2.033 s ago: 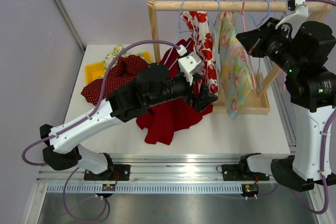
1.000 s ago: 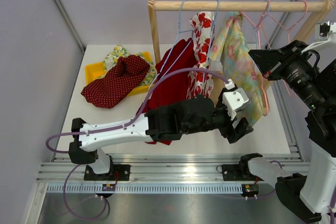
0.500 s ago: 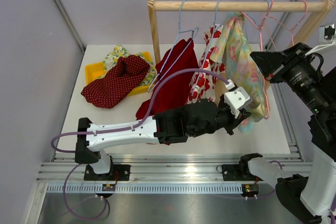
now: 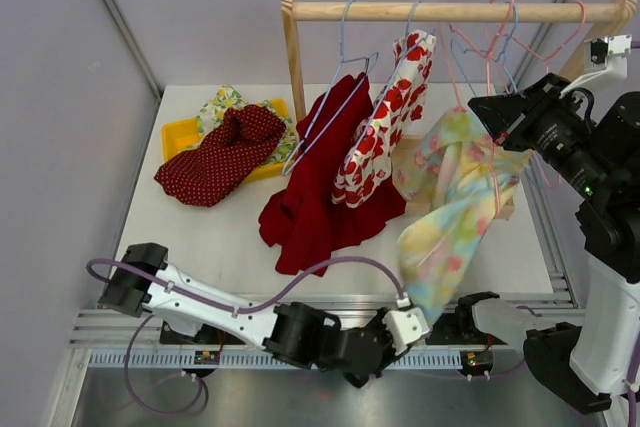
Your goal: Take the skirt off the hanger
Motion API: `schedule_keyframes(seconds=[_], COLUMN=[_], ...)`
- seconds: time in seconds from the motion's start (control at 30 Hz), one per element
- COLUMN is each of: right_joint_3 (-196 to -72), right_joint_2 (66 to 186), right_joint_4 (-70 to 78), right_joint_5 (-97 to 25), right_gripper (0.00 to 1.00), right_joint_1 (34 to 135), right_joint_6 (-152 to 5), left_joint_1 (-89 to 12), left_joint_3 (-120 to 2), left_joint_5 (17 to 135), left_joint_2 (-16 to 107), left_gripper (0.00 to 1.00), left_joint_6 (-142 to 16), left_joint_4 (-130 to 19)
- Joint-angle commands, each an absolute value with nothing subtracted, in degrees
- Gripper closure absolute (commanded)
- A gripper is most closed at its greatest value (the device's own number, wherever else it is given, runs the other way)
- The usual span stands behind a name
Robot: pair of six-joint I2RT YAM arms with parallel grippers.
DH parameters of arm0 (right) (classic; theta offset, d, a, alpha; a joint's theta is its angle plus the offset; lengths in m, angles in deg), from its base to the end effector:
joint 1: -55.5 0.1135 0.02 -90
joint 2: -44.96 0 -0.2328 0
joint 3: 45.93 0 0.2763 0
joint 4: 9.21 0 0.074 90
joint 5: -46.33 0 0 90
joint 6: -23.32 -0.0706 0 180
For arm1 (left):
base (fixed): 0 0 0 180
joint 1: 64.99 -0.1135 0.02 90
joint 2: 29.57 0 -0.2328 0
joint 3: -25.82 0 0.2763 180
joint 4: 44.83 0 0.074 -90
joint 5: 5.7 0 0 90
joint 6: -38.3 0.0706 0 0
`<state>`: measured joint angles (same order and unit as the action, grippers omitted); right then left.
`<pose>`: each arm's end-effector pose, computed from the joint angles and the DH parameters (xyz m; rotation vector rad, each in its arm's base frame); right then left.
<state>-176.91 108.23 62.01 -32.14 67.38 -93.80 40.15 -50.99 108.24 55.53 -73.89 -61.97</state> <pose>0.1566 0.0474 0.5683 0.0642 1.6740 0.6823 -0.0765 -0.3923 0.2461 1.1817 1.7622 -0.9930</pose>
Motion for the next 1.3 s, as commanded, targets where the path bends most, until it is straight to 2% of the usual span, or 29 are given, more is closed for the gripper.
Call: schedule_keyframes(seconds=[0.0, 0.13, 0.23, 0.37, 0.5, 0.73, 0.93, 0.97, 1.1, 1.17, 1.2, 1.23, 1.27], right_joint_3=[-176.17, -169.76, -169.65, -170.71, -168.79, -157.64, -151.38, -150.85, -149.71, -149.71, -149.53, -149.36, -149.09], right_joint_2=[108.6, 108.77, 111.22, 114.48, 115.8, 112.29, 108.95, 108.6, 108.16, 108.16, 108.07, 107.98, 107.81], right_joint_4=[50.27, 45.79, 43.76, 42.54, 41.22, 38.4, 38.66, 38.66, 39.71, 40.42, 40.51, 40.77, 40.77], right_joint_5=[-35.58, -36.37, -37.34, -38.3, -39.01, -38.48, -38.39, -38.39, -38.66, -39.27, -39.53, -39.88, -40.06], right_gripper=[1.0, 1.0, 1.0, 1.0, 1.0, 1.0, 1.0, 1.0, 1.0, 0.87, 0.74, 0.53, 0.18], right_joint_1=[67.37, 67.46, 67.46, 67.46, 67.37, 67.37, 67.46, 67.46, 67.46, 67.46, 67.46, 67.37, 67.46], right_joint_6=[-93.13, -94.1, -93.75, -93.23, -93.4, -95.68, -96.13, -96.13, -95.69, -95.42, -95.16, -94.99, -94.64], left_joint_1=[43.9, 43.99, 43.9, 43.2, 41.1, 26.96, 5.88, -1.03, -18.38, -26.45, -28.76, -30.87, -34.81], left_joint_3=[-45.0, -39.91, -37.61, -34.18, -37.33, -54.9, -64.39, -65.72, -73.45, -80.82, -84.24, -87.32, -93.62], left_joint_5=[114.26, 120.22, 124.27, 127.45, 131.4, 136.85, 133.0, 131.6, 118.18, 114.11, 110.7, 109.19, 107.61], left_joint_2=[52.7, 48.13, 42.51, 33.64, 25.38, 26.41, 24.48, 24.57, 28.95, 32.98, 37.01, 39.31, 41.07], left_gripper=[1.0, 1.0, 1.0, 1.0, 1.0, 1.0, 1.0, 1.0, 1.0, 1.0, 1.0, 1.0, 1.0], left_joint_6=[-88.85, -101.75, -109.93, -116.46, -117.61, -103.14, -75.81, -72.65, -59.9, -57.86, -56.72, -56.45, -56.18], left_joint_4=[-75.19, -88.26, -97.93, -107.45, -117.19, -130.66, -115.75, -113.38, -103.08, -102.11, -102.1, -101.93, -100.97])
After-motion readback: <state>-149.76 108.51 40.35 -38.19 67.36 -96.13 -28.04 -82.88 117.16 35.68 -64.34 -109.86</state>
